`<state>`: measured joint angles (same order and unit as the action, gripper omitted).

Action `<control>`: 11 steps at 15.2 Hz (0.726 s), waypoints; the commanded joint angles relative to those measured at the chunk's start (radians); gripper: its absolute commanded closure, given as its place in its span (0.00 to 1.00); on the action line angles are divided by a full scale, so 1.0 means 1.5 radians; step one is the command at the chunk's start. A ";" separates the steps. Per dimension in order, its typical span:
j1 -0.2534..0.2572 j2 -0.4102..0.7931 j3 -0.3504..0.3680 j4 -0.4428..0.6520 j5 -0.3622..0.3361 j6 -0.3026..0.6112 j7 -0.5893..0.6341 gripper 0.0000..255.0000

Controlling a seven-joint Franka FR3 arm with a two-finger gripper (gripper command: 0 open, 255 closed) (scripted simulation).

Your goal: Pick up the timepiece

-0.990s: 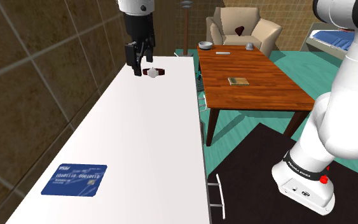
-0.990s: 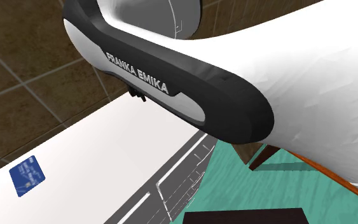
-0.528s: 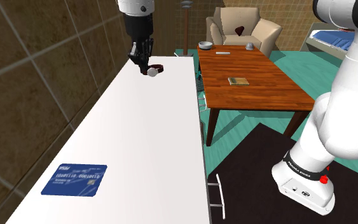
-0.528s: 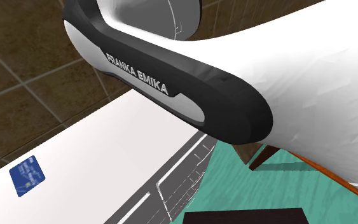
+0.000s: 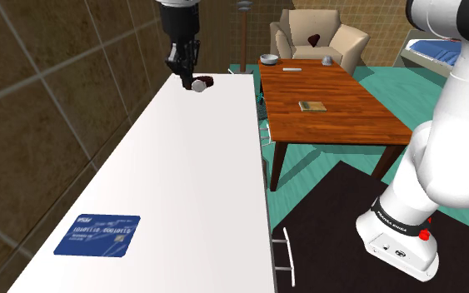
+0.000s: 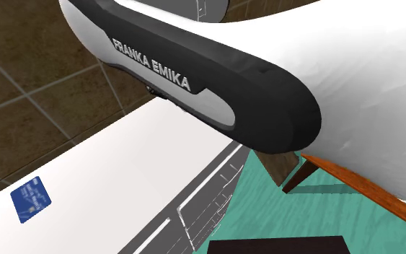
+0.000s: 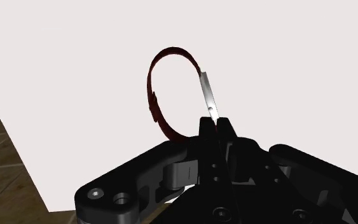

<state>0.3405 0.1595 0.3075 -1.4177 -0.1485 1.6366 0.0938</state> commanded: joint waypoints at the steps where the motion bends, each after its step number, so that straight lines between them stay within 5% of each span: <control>1: 0.002 0.004 0.001 0.021 -0.001 -0.018 -0.001 1.00; 11: 0.016 0.047 0.004 0.165 -0.017 -0.121 -0.003 1.00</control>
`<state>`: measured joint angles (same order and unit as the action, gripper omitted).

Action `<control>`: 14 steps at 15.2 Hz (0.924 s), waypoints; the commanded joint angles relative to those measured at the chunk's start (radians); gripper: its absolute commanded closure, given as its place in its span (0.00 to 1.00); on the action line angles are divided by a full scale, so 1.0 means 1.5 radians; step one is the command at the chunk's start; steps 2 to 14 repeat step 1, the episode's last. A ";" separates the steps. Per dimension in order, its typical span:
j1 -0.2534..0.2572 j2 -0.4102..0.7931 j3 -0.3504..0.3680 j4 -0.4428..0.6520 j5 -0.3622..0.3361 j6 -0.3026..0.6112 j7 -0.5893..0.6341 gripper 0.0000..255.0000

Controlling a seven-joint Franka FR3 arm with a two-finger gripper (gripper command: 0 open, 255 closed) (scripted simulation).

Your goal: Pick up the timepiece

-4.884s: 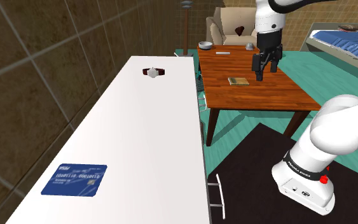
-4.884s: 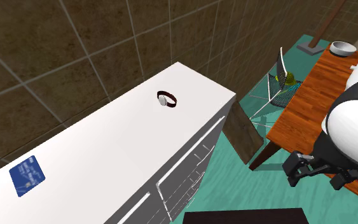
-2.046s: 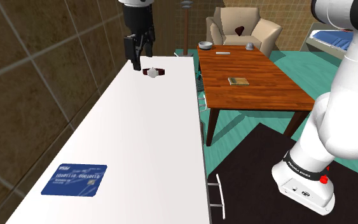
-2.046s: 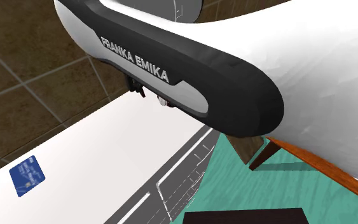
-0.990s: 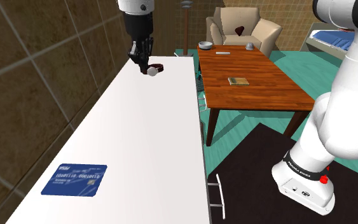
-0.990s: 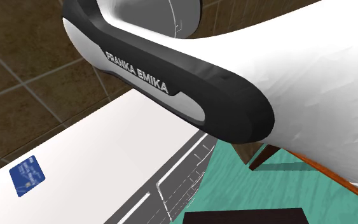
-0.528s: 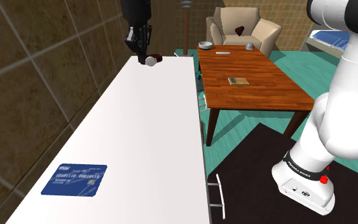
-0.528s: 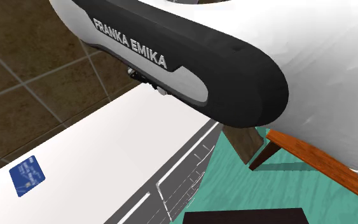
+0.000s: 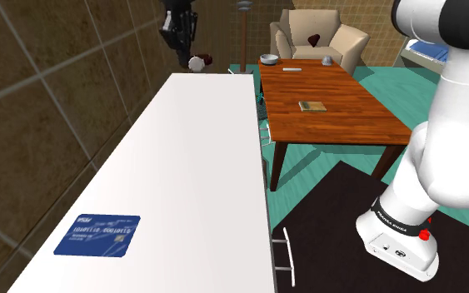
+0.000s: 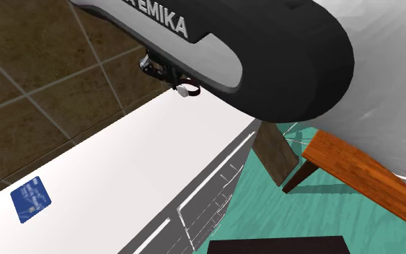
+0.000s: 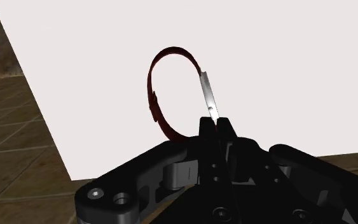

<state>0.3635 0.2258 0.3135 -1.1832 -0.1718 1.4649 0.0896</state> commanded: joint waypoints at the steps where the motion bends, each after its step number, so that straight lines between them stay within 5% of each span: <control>1: 0.001 0.003 0.000 0.009 -0.001 -0.007 -0.001 1.00; 14: 0.001 0.003 0.000 0.009 -0.001 -0.007 -0.001 1.00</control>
